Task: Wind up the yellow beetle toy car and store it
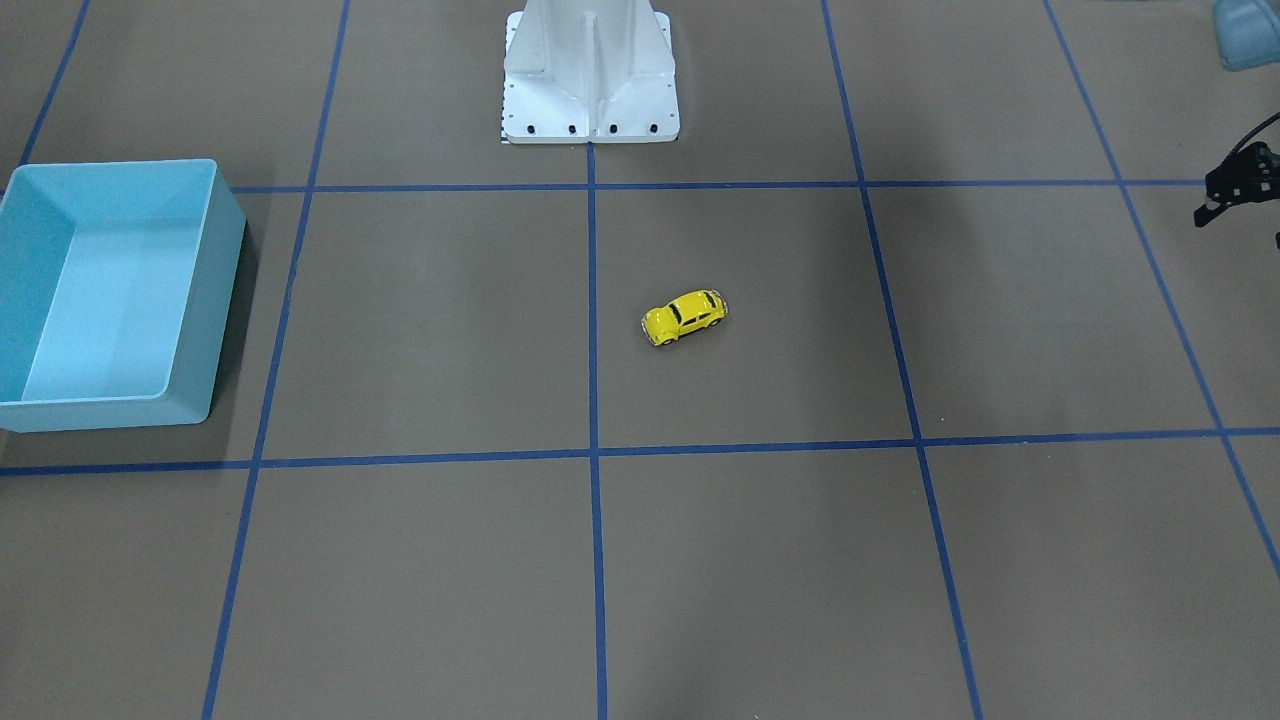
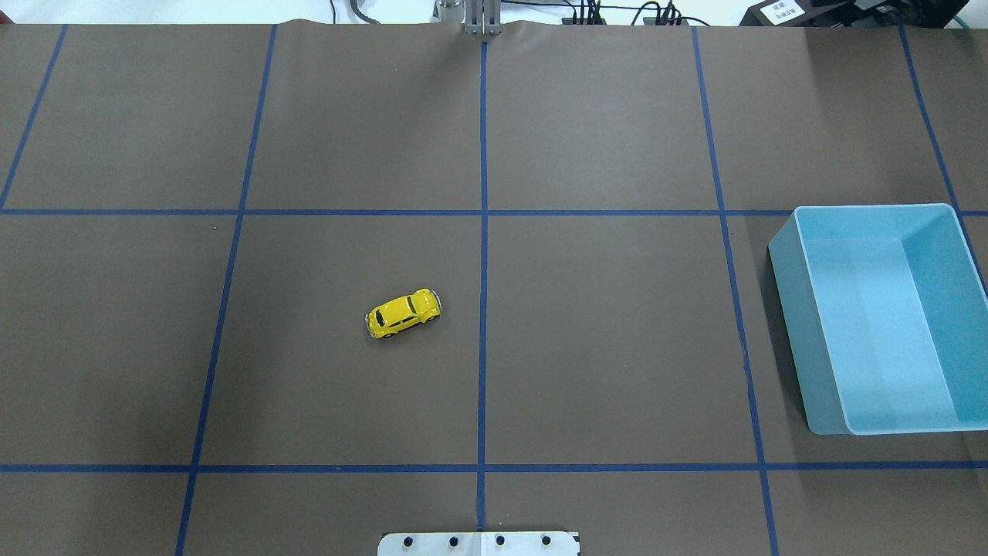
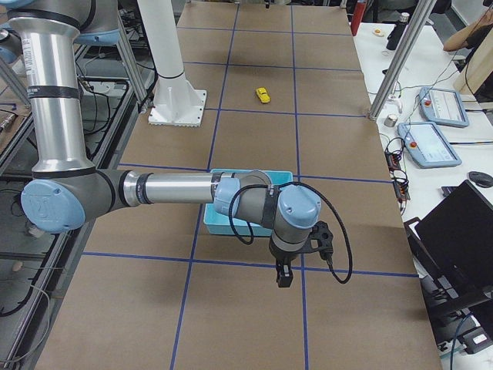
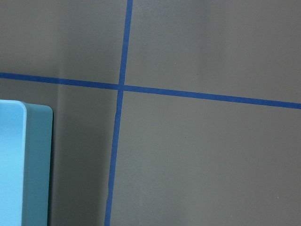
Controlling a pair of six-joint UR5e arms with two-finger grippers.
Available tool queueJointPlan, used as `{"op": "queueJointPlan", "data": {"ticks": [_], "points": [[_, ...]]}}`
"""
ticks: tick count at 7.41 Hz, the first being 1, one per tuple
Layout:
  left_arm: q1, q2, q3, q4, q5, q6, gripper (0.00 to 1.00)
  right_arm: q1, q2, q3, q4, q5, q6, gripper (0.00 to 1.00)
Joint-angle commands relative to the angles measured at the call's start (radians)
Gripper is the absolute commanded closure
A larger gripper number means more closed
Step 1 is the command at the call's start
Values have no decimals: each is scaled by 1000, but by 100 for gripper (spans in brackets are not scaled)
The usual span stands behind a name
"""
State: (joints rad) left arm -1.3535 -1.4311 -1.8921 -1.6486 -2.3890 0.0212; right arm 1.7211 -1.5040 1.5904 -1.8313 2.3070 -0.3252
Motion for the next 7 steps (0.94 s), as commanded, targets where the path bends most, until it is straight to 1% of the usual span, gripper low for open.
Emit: {"op": "queueJointPlan", "data": {"ticks": [1,3,4,7], "points": [[59,-8,-57,0,-10,0,0,-4,11,-3,1,0,0,0],[137,-20,-138,3,-6,-1,0,-5,11,-4,1,0,0,0],[180,-44,-162,3,1,-1,0,-6,11,-4,1,0,0,0],[319,-147,-182,3,17,-1,0,-9,11,-12,1,2,0,0]]}}
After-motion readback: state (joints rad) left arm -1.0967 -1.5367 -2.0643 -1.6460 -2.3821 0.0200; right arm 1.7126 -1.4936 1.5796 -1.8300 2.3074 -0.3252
